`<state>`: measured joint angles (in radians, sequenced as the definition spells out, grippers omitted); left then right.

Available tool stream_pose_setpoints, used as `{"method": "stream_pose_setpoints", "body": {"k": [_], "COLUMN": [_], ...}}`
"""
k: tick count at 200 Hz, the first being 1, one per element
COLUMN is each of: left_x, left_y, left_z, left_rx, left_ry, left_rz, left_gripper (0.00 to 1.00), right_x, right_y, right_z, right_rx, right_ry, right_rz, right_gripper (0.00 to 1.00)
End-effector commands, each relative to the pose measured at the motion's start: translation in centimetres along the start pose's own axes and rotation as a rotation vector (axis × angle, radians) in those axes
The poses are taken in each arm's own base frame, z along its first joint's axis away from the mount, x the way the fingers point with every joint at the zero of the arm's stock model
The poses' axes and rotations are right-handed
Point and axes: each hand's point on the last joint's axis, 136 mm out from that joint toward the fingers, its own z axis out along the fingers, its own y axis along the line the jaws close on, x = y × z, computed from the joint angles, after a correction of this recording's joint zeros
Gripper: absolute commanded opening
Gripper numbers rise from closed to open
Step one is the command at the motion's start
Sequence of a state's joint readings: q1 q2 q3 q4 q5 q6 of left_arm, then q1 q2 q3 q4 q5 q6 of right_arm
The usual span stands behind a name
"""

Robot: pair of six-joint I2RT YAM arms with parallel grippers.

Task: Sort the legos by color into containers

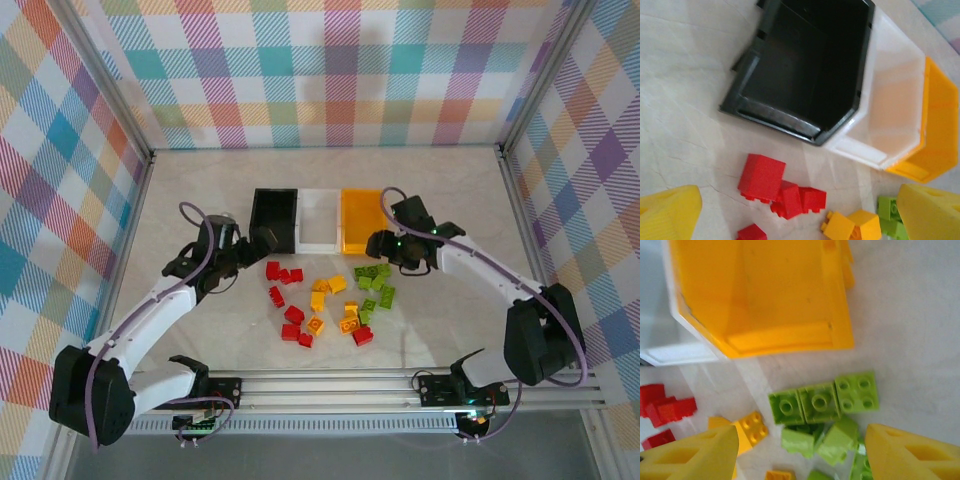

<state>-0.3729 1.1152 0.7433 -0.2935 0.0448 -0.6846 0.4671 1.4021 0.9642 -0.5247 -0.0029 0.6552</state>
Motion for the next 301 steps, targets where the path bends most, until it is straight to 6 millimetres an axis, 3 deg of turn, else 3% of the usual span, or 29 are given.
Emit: {"method": "stream_pose_setpoints", "body": {"k": [1, 18, 83, 121, 131, 151, 231, 271, 301], "left_x": [1.0, 2.1, 4.8, 5.7, 5.9, 6.1, 6.0, 6.1, 5.9], "left_y": [-1.4, -1.7, -0.9, 0.3, 0.7, 1.2, 1.7, 1.9, 2.0], "left_z": [-0.8, -1.3, -3.9, -4.9, -5.1, -5.3, -5.3, -5.3, -5.5], "left_rx": [0.043, 0.054, 0.080, 0.078, 0.069, 0.062, 0.036, 0.025, 0.019], "left_ry": [0.013, 0.024, 0.060, 0.066, 0.062, 0.061, 0.055, 0.055, 0.050], "left_rz": [0.058, 0.086, 0.115, 0.109, 0.108, 0.105, 0.101, 0.101, 0.098], "left_gripper": [1.00, 1.00, 1.00, 1.00, 1.00, 1.00, 1.00, 1.00, 1.00], "right_x": [2.3, 4.1, 11.0, 15.9, 17.1, 18.7, 20.1, 20.6, 20.5], "right_y": [-1.9, -2.4, 0.1, 0.9, 0.8, 0.1, 0.6, 0.6, 0.4], "right_z": [0.1, 0.4, 0.5, -0.4, -0.6, -0.4, 2.2, 2.6, 1.5], "right_rx": [0.060, 0.051, 0.003, -0.006, 0.011, 0.078, 0.160, 0.150, 0.138], "right_ry": [0.027, 0.059, 0.212, 0.306, 0.338, 0.371, 0.382, 0.405, 0.396], "right_rz": [0.084, 0.110, -0.028, -0.209, -0.254, -0.336, -0.477, -0.481, -0.483], "right_gripper": [0.67, 0.66, 0.65, 0.71, 0.79, 0.79, 0.70, 0.53, 0.40]}}
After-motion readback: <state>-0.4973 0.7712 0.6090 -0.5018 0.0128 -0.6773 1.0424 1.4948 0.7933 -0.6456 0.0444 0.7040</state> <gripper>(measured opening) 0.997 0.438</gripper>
